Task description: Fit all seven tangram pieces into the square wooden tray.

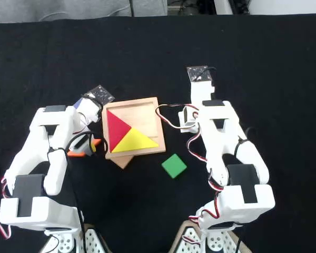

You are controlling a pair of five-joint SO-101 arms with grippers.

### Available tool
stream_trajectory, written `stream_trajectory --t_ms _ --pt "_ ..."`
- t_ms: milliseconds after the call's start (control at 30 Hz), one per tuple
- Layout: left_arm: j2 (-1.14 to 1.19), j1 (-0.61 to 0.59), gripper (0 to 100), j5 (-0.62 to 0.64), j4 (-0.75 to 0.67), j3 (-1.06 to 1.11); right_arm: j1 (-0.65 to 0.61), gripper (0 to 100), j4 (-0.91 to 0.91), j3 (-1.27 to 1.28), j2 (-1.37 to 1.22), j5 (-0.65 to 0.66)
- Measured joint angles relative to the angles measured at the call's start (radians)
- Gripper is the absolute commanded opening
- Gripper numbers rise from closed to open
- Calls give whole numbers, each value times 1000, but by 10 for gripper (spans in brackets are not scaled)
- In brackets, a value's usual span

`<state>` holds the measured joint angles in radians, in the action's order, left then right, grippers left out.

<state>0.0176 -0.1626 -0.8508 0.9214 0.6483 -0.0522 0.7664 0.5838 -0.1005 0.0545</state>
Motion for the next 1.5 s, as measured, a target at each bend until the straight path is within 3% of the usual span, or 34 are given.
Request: stream_trajectory --t_ms 267,367,533,700,1033,1500 --pt "5 -48 200 -15 17 -25 0 11 0 0 0 0" --pt "-20 -44 195 -15 107 -25 0 11 0 0 0 11" --pt "-172 -14 254 9 199 -25 0 11 0 0 0 25" --pt "-311 -3 252 44 215 18 0 11 0 0 0 26" --pt "-270 66 252 54 -17 233 0 11 0 0 0 26" --pt "-64 -18 252 25 -32 87 0 11 0 0 0 29"
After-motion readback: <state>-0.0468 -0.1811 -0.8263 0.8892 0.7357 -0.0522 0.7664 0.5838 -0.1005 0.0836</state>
